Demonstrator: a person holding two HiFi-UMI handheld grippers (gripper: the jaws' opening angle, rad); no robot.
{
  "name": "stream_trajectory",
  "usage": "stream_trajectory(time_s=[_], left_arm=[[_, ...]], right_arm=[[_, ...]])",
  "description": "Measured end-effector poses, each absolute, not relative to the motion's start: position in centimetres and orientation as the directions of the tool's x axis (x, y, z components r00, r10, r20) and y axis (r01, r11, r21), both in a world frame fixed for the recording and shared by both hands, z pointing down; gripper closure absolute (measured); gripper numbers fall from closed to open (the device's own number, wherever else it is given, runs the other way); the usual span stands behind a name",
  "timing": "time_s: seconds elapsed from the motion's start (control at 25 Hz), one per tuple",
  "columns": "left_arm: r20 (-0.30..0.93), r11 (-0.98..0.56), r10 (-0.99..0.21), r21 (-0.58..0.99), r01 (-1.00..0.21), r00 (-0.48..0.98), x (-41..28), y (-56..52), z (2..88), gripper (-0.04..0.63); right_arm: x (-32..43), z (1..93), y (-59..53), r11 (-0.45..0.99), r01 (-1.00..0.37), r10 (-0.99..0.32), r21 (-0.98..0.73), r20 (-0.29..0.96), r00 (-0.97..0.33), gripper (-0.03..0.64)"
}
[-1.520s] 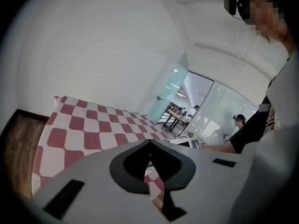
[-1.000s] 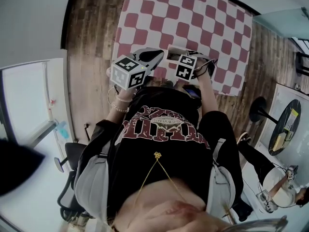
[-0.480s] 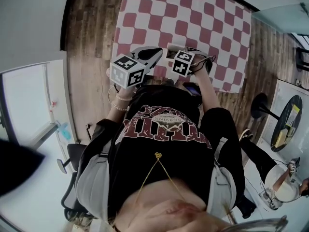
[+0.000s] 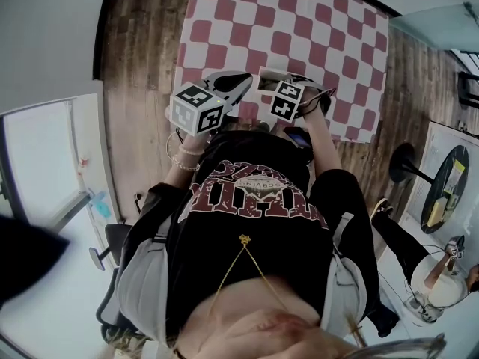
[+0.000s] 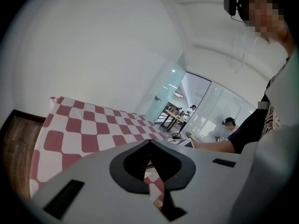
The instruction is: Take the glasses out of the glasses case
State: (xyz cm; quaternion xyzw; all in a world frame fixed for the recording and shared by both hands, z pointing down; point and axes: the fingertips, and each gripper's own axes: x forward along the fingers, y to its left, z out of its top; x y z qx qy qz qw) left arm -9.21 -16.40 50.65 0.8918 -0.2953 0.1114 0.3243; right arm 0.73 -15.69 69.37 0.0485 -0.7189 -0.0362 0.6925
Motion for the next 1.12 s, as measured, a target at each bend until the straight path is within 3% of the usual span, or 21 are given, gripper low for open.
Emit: stream_trajectory(time_s=[1.12], left_arm=[[0.42, -0.681, -0.352, 0.497, -0.537, 0.836, -6.4, -17.9, 51.4, 0.588]], right_arm=[[0.7, 69.3, -15.7, 0.99, -0.035, -0.139, 0.137, 0.988, -0.069, 0.561]])
